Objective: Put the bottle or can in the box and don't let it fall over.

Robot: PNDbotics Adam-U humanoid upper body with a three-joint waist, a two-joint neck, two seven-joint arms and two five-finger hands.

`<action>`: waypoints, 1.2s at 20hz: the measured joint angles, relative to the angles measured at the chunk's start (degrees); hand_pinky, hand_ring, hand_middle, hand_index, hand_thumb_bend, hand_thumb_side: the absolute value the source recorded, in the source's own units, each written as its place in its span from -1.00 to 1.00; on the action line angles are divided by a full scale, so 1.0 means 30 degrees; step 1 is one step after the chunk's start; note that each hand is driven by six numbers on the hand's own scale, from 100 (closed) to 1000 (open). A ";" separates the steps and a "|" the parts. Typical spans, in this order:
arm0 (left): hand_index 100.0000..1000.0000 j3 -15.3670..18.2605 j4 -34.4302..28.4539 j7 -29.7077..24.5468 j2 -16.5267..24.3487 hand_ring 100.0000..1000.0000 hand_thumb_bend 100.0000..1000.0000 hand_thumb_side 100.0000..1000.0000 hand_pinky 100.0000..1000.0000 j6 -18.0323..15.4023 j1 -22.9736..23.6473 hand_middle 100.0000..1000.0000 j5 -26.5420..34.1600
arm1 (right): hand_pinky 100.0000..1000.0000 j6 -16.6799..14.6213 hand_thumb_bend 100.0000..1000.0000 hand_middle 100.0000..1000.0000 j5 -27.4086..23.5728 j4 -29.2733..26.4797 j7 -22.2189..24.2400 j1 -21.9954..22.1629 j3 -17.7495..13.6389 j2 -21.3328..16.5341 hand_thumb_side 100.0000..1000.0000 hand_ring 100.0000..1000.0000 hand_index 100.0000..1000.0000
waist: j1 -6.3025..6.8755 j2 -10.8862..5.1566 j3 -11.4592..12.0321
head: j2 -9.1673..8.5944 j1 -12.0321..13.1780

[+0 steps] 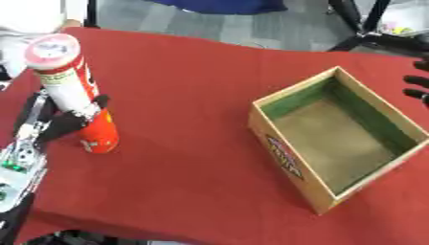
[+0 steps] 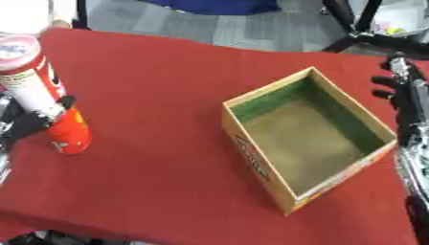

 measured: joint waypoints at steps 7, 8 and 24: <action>-0.20 0.0001 -0.0206 0.0002 0.0007 0.36 -1.00 -0.42 0.96 0.0008 -0.0032 -0.47 0.0185 | 0.54 0.0022 -1.00 0.69 0.0000 0.0000 -0.0021 0.0030 -0.0001 0.0001 0.86 0.59 0.81 | 0.0042 -0.0002 -0.0010 | 0.0000 -0.0020; -0.20 0.0001 -0.0231 0.0002 0.0008 0.36 -1.00 -0.46 0.96 0.0012 -0.0047 -0.47 0.0217 | 0.54 0.0022 -1.00 0.69 0.0000 0.0000 -0.0021 0.0030 -0.0001 0.0001 0.84 0.59 0.81 | 0.0042 -0.0003 -0.0013 | 0.0000 -0.0031; -0.20 -0.1138 -0.2643 -0.0404 0.0208 0.35 -1.00 -0.49 0.94 0.0541 -0.2339 -0.47 0.0549 | 0.54 -0.0001 -1.00 0.69 0.0000 0.0000 0.0007 0.0079 -0.0053 0.0001 0.83 0.59 0.81 | 0.0116 -0.0064 -0.0058 | 0.0037 -0.0079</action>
